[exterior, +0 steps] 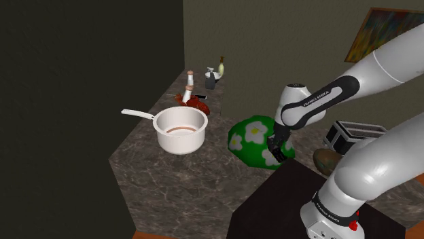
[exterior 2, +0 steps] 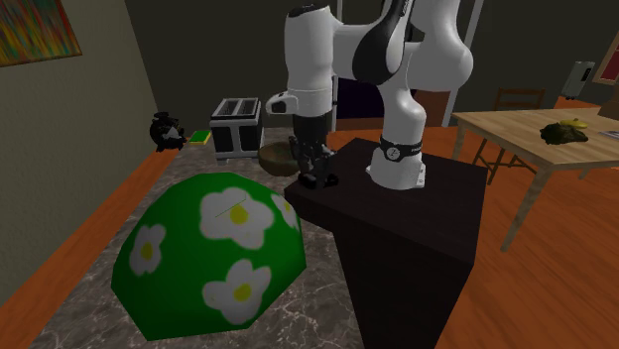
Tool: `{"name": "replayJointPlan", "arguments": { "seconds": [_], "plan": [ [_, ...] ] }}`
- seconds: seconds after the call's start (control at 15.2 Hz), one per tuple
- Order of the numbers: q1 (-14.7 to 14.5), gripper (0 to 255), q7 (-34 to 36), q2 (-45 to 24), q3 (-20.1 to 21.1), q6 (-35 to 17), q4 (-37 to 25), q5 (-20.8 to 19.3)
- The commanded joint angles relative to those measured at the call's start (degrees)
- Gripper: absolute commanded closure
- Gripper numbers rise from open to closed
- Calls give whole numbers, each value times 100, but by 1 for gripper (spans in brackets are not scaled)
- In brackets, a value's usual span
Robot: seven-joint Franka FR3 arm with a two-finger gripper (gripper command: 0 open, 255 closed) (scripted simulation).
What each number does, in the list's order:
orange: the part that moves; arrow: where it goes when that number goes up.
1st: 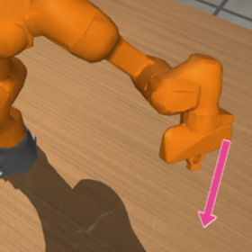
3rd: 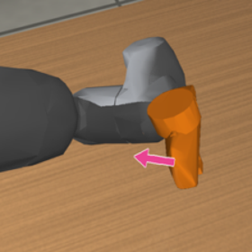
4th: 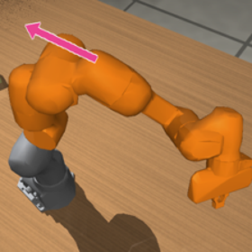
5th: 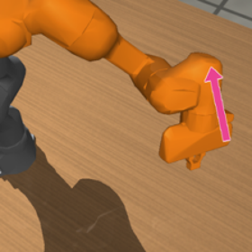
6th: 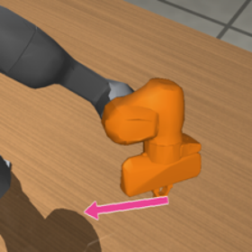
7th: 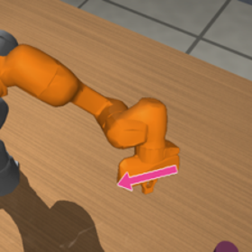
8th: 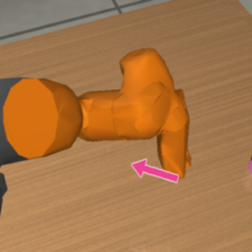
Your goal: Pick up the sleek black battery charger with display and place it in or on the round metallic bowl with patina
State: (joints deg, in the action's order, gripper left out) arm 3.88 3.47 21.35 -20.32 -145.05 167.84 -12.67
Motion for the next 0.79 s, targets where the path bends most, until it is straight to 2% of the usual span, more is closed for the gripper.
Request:
{"name": "replayJointPlan", "arguments": {
  "seconds": [0.0, 0.4, 0.73],
  "plan": [
    [276, 255, -276, 114, -203, 6, 100, -223],
    [1137, 255, -1255, 330, -910, 156, 126, -857],
    [1670, 255, -2143, 236, -1558, 219, -102, -1205]
  ]
}}
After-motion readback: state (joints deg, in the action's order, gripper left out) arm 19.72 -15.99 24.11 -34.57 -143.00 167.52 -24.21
